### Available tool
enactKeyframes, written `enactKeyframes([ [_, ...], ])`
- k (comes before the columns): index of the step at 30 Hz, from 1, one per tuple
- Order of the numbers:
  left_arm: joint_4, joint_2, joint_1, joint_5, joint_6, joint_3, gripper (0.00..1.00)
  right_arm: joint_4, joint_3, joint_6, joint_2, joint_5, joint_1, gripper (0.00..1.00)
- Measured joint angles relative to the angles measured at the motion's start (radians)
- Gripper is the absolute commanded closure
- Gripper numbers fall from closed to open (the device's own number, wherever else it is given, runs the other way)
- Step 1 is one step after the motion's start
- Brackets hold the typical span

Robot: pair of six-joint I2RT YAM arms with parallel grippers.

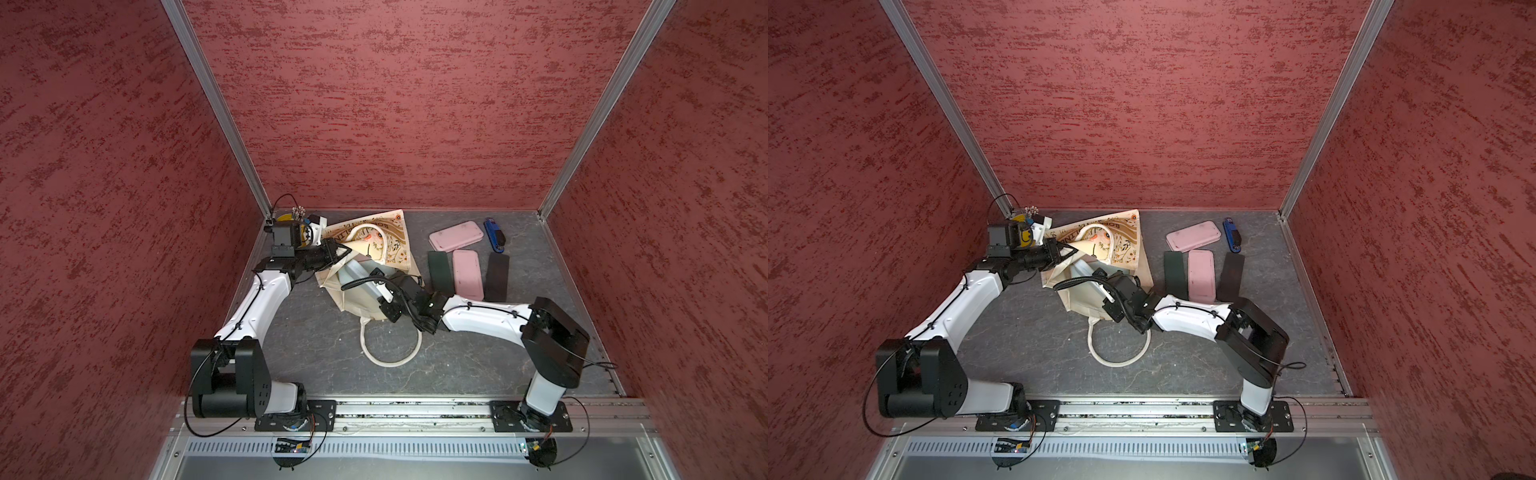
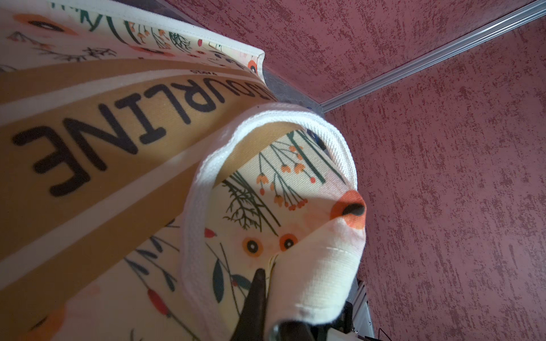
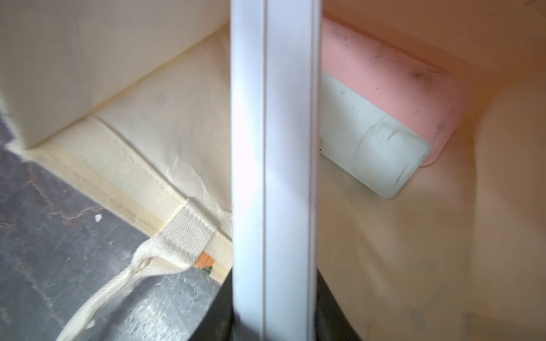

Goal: Take out the pencil case from the canvas bag
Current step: Pick up the pencil case from the canvas bag.

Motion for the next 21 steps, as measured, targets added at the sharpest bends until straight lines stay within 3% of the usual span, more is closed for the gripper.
enactKeyframes([
  [9, 0.001, 0.0, 0.0, 0.0, 0.0, 0.0, 0.98, 0.054, -0.176, 0.111, -0.216, -0.066, 0.003, 1.0],
  [21, 0.016, -0.002, -0.004, -0.004, 0.002, 0.0, 0.98, 0.07, -0.24, 0.218, -0.433, -0.026, 0.006, 1.0],
])
